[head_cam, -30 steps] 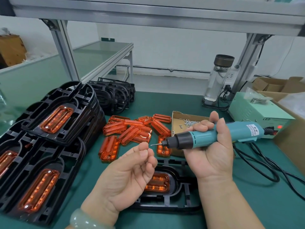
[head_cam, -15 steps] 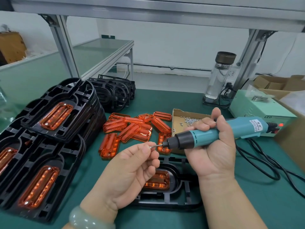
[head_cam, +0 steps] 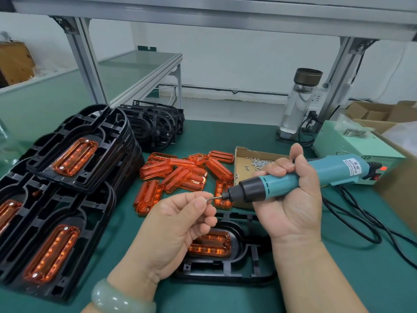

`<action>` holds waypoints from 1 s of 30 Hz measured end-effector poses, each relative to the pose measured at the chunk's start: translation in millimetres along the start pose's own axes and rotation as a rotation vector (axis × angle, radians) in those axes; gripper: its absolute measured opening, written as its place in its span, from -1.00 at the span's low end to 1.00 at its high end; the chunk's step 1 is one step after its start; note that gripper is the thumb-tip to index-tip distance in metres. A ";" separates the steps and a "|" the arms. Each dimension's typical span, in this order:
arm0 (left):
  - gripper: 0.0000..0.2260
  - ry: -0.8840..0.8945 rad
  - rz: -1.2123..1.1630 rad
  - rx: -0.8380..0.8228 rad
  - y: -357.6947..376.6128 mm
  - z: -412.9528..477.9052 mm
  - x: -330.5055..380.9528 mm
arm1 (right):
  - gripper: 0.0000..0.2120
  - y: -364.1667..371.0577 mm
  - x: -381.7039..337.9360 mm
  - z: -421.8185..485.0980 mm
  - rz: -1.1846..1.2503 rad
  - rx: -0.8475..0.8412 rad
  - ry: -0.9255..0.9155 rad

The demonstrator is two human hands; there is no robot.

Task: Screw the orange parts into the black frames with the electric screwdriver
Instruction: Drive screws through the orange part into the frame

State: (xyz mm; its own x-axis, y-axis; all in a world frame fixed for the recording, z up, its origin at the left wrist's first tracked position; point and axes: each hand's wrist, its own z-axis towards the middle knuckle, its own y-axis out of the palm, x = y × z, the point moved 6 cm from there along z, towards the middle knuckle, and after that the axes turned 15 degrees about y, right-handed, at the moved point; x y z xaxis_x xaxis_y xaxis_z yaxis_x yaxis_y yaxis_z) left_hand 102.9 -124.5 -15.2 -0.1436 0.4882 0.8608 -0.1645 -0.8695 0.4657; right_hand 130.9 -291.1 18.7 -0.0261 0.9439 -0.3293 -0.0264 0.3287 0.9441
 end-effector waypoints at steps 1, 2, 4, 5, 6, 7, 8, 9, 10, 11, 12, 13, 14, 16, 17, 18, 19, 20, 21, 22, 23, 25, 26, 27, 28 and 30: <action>-0.86 0.017 0.029 -0.001 -1.0 0.4 0.9 | -0.84 0.4 0.1 0.0 -0.004 -0.003 -0.001; -0.87 0.036 0.065 -0.003 -2.1 0.9 1.6 | -0.84 0.7 0.1 -0.2 -0.009 -0.005 -0.004; -0.95 0.068 0.134 -0.009 -4.4 1.9 2.9 | -0.83 1.2 -0.2 -0.4 -0.019 -0.005 -0.010; -0.97 0.085 0.165 -0.013 -5.0 2.1 4.2 | -0.83 1.4 -0.1 -0.4 -0.024 -0.005 -0.010; -0.93 0.111 0.210 -0.019 -6.2 2.4 5.3 | -0.82 1.5 -0.2 -0.5 -0.029 -0.006 -0.011; -0.89 0.138 0.267 -0.026 -7.1 2.6 6.5 | -0.82 1.7 -0.3 -0.6 -0.035 -0.006 -0.014; -0.89 0.171 0.337 -0.031 -7.7 3.2 8.1 | -0.83 2.1 -0.4 -0.5 -0.044 -0.004 -0.019; -0.91 0.202 0.404 -0.034 -8.2 3.4 10.2 | -0.83 2.3 -0.6 -0.8 -0.053 -0.002 -0.025; -0.94 0.234 0.464 -0.036 -8.2 3.4 12.3 | -0.83 2.8 -0.2 -0.6 -0.062 0.000 -0.029; -0.93 0.259 0.508 -0.032 -8.2 3.1 14.3 | -0.83 3.2 0.0 -0.9 -0.068 0.001 -0.034; -0.90 0.278 0.536 -0.028 -8.2 3.0 15.4 | -0.81 3.6 0.1 -1.1 -0.071 0.000 -0.039; -0.87 0.286 0.554 -0.025 -8.2 2.8 15.7 | -0.80 3.7 0.1 -1.6 -0.071 0.000 -0.045; -0.86 0.291 0.563 -0.023 -7.7 2.8 16.0 | -0.80 3.5 0.0 -2.2 -0.071 -0.001 -0.048; -0.89 0.301 0.577 -0.022 -6.9 3.0 17.0 | -0.79 3.2 0.6 -2.9 -0.067 -0.003 -0.050; -0.87 0.308 0.590 -0.019 -7.3 3.1 17.0 | -0.79 3.1 1.3 -2.8 -0.063 -0.004 -0.049; -0.83 0.315 0.605 -0.013 -7.8 3.1 16.9 | -0.78 3.0 2.0 -2.4 -0.058 -0.003 -0.048; -0.81 0.319 0.618 -0.006 -8.4 3.0 16.9 | -0.78 2.9 2.7 -1.9 -0.053 0.000 -0.047; -0.80 0.324 0.626 0.001 -7.8 2.8 17.3 | -0.77 3.0 3.4 -1.1 -0.049 0.004 -0.046; -0.80 0.327 0.631 0.006 -7.2 2.6 17.6 | -0.77 2.5 3.5 -0.9 -0.044 0.010 -0.046; -0.80 0.328 0.635 0.010 -6.4 2.8 17.7 | -0.77 2.2 3.6 -0.8 -0.040 0.015 -0.046; -0.80 0.330 0.639 0.013 -5.7 2.9 17.9 | -0.77 1.7 3.4 -1.1 -0.036 0.020 -0.046; -0.80 0.332 0.647 0.020 -5.5 3.3 18.0 | -0.76 1.0 3.6 -1.6 -0.023 0.024 -0.040; -0.80 0.336 0.652 0.027 -5.7 3.3 18.1 | -0.76 0.9 4.0 -1.7 -0.014 0.028 -0.035; -0.81 0.340 0.658 0.037 -6.4 3.4 18.0 | -0.75 0.9 4.6 -1.4 -0.005 0.032 -0.031; -0.82 0.343 0.662 0.051 -7.1 3.7 18.2 | -0.75 0.8 5.2 -1.4 0.003 0.037 -0.029; -0.83 0.336 0.640 0.086 -9.0 4.1 17.8 | -0.74 0.5 5.5 -1.2 0.014 0.045 -0.030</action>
State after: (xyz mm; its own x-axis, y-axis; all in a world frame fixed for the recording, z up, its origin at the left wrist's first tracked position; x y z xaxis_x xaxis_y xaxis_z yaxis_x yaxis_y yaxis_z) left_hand 105.8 -108.3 -3.2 -0.4801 -0.1334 0.8670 0.1271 -0.9885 -0.0817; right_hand 129.5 -285.8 17.3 0.0039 0.9488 -0.3159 0.0190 0.3158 0.9486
